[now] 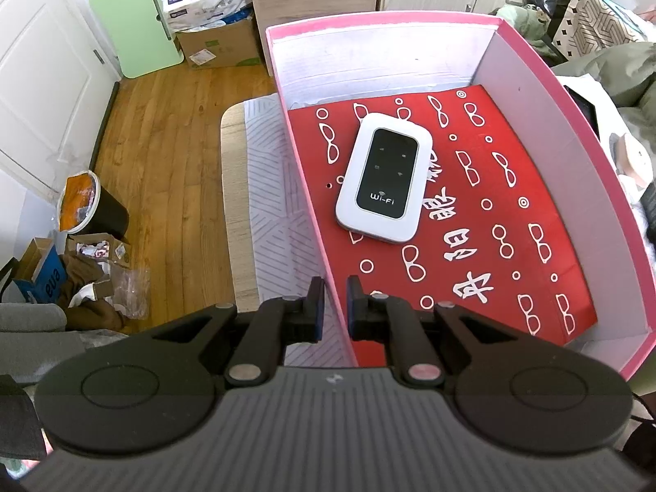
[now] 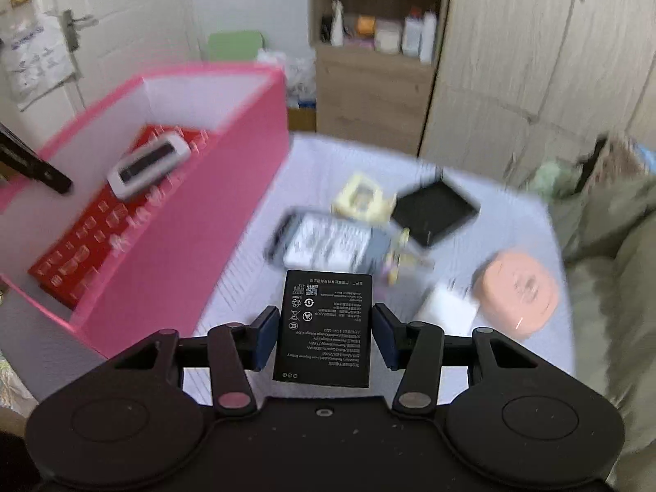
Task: Organize rigid objects
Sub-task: 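Place the black battery beside the router in the box, open right tool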
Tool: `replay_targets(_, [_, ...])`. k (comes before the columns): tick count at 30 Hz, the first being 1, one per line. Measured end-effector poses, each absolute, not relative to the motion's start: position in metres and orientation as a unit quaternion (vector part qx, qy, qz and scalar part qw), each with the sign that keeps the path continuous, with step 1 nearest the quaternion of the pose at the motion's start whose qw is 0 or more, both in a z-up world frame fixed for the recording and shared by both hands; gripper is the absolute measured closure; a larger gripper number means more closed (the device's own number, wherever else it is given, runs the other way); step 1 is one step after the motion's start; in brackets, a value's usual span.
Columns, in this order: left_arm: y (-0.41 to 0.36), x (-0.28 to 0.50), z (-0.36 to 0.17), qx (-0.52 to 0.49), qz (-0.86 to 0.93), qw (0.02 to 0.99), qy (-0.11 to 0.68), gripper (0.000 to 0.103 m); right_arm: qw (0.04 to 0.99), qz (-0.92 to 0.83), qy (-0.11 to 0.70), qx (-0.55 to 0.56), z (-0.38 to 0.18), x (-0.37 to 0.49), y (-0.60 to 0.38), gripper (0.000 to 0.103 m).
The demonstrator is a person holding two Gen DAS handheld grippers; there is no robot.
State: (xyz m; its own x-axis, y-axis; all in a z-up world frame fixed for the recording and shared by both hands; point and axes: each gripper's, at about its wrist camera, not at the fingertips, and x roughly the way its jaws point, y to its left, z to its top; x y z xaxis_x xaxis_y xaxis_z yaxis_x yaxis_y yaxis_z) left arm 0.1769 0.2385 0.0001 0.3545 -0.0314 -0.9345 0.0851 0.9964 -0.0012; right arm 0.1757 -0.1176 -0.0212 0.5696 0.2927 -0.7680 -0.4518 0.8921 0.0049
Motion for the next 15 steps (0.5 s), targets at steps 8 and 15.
replay_targets(8, [0.239, 0.177, 0.000, 0.018, -0.034, 0.824, 0.566, 0.094, 0.873, 0.329, 0.324, -0.156, 0.061, 0.187, -0.071, 0.048])
replay_targets(15, [0.239, 0.177, 0.001, 0.014, -0.028, 0.822, 0.568, 0.094, 0.796, 0.427, 0.348, -0.248, 0.045, 0.227, 0.018, 0.048])
